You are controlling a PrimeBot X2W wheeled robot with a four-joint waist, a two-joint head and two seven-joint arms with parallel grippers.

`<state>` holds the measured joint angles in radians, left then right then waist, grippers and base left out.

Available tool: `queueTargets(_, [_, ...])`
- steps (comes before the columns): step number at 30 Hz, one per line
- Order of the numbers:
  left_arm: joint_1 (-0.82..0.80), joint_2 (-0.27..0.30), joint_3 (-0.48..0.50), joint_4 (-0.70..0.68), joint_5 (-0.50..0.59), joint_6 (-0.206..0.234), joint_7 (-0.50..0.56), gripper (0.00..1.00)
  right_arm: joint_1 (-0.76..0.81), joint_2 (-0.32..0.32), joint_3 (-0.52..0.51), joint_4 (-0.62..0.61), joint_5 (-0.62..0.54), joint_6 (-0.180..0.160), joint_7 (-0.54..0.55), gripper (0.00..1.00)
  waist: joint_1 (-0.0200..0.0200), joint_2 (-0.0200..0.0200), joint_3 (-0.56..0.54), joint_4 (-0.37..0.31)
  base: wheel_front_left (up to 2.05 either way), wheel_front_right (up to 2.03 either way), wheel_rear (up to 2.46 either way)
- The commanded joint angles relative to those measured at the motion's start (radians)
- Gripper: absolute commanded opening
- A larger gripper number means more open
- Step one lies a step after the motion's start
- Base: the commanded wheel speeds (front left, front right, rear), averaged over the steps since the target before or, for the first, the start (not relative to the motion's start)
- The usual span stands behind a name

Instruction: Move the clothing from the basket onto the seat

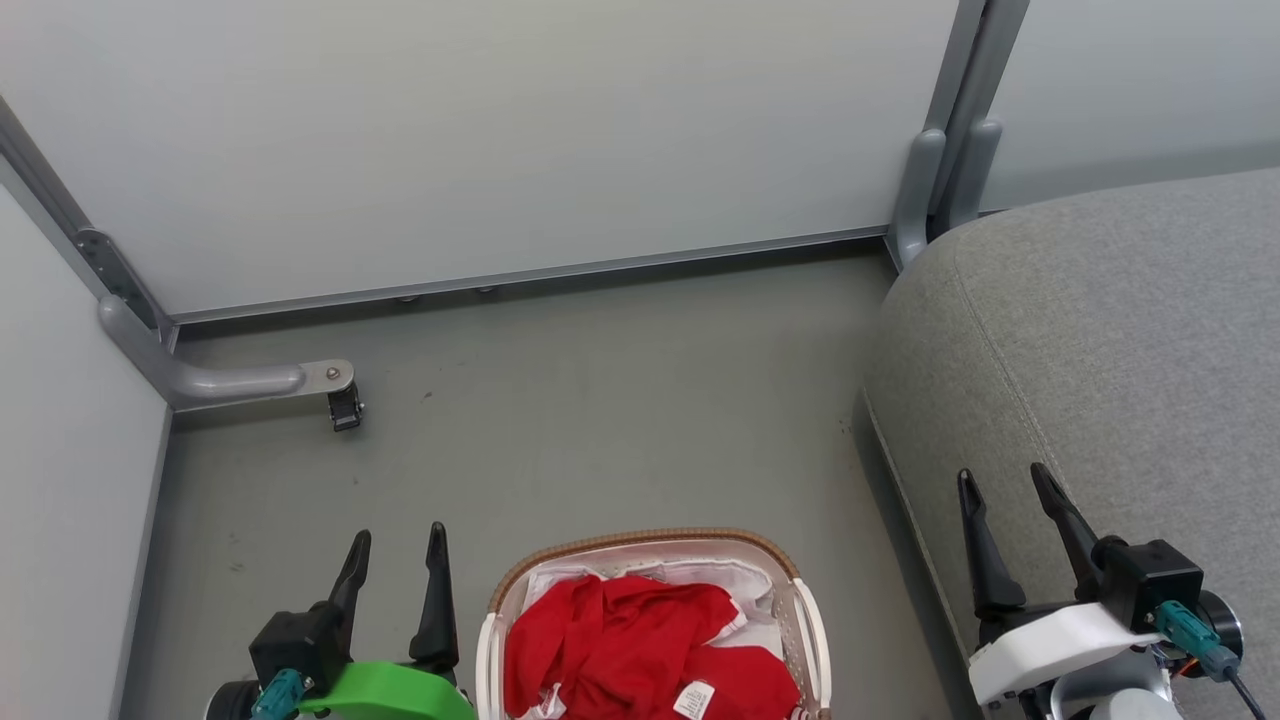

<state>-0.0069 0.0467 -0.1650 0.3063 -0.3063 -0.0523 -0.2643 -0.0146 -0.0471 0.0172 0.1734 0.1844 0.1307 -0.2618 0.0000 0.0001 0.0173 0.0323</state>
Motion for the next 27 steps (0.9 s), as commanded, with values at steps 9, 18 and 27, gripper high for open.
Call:
queueTargets(9, [0.019,0.006,0.000,0.007,-0.003,0.005,0.000,1.00,0.017,-0.006,0.003,0.007,0.000,0.000,-0.005,1.00,0.0000,-0.0001,-0.005,0.002,0.00,0.00,0.00])
queueTargets(18, [0.018,0.006,-0.001,0.006,0.001,0.000,0.000,1.00,0.016,-0.006,0.007,0.008,0.000,0.000,-0.005,1.00,0.0000,-0.0001,-0.001,0.001,0.00,0.00,0.00])
queueTargets(27, [0.007,0.006,-0.004,0.005,0.004,-0.004,0.000,1.00,0.008,-0.006,0.002,0.005,0.000,0.000,-0.005,1.00,0.0000,-0.0001,0.010,0.000,0.00,0.00,0.00])
